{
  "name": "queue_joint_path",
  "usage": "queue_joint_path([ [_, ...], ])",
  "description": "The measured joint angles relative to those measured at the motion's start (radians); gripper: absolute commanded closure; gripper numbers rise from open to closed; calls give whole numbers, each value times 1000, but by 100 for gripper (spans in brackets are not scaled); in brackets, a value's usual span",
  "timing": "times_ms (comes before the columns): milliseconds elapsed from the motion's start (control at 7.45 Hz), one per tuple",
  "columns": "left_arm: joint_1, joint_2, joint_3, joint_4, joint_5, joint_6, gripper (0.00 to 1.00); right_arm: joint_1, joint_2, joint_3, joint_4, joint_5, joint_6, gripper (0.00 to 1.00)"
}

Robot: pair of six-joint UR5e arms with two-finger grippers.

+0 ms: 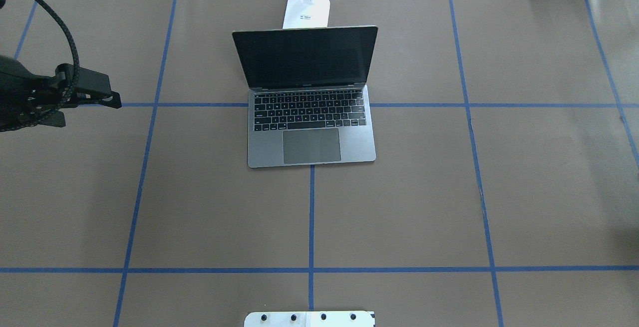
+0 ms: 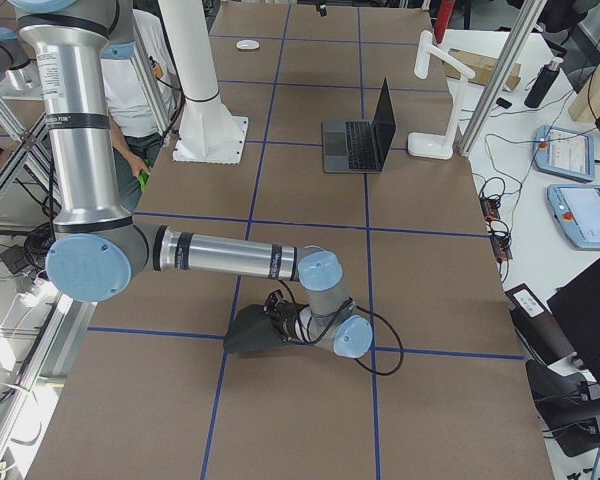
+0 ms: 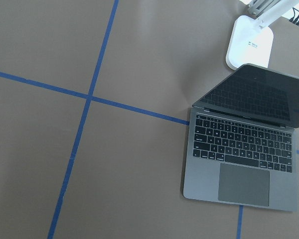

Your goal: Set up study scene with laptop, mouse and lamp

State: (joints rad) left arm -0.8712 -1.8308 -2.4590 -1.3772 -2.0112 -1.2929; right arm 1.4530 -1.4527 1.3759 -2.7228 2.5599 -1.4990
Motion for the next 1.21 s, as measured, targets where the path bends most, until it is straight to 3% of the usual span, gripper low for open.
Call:
queue_joint_path([
  [537,-2,3,-16,28,-2,0,1,-21,143,8,-46,71,198,100],
  [1209,-4,9,-21,31,-3,-2,1,-242,275,4,-30,296,414,100],
])
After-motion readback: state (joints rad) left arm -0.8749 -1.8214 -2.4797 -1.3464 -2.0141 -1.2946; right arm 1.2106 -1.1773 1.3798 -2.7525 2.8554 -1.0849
